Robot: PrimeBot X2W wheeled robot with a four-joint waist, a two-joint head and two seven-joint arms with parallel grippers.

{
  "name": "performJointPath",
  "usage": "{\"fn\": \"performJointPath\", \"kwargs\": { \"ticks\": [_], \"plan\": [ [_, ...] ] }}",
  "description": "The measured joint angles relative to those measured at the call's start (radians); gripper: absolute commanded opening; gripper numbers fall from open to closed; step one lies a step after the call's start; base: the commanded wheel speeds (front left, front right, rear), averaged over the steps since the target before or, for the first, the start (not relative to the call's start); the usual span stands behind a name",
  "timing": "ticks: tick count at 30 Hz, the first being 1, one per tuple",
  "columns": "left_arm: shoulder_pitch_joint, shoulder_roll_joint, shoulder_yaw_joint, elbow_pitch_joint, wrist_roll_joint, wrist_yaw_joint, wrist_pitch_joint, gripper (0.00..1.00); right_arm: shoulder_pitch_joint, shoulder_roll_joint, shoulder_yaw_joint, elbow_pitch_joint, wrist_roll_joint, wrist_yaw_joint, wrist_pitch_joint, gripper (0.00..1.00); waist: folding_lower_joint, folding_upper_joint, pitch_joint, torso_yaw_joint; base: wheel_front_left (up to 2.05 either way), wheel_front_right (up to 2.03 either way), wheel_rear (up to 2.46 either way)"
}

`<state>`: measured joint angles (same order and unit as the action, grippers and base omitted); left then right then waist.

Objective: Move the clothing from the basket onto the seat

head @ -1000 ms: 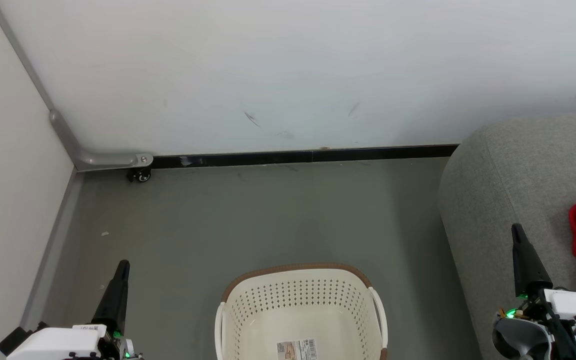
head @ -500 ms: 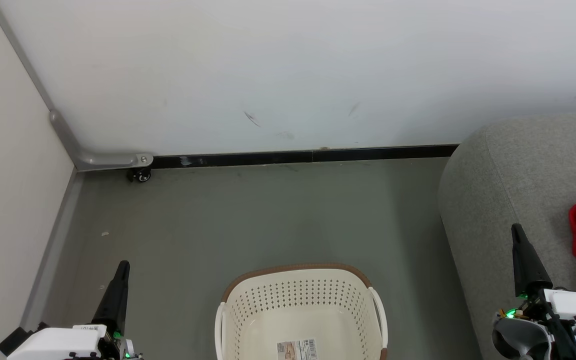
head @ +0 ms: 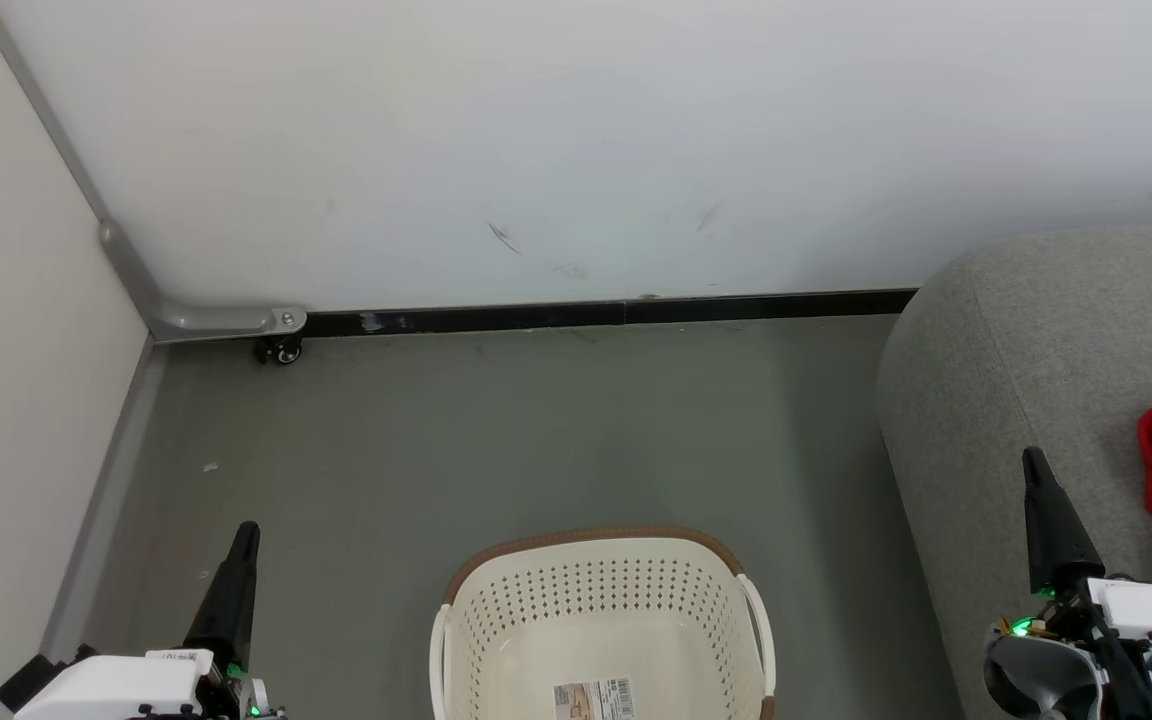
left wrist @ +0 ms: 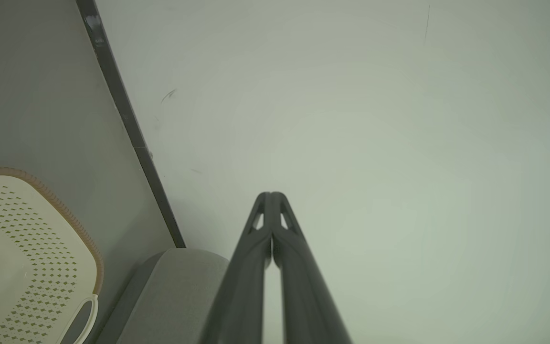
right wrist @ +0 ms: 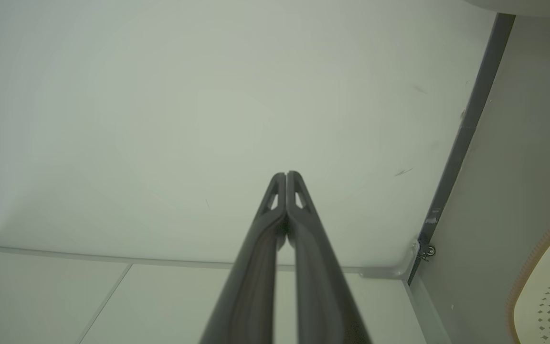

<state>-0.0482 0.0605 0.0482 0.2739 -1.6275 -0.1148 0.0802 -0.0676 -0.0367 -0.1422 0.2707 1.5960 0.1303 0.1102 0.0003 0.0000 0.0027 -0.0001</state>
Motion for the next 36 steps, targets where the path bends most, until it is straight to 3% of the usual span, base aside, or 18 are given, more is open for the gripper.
{"fn": "performJointPath", "kwargs": {
  "ticks": [36],
  "plan": [
    [-0.013,-0.001,0.002,0.005,0.0,-0.001,0.0,0.0,0.0,0.0,0.001,0.0,0.0,0.0,0.0,0.0,-0.0001,0.0,0.0,0.0,0.0,0.0,0.0]
  ]
}}
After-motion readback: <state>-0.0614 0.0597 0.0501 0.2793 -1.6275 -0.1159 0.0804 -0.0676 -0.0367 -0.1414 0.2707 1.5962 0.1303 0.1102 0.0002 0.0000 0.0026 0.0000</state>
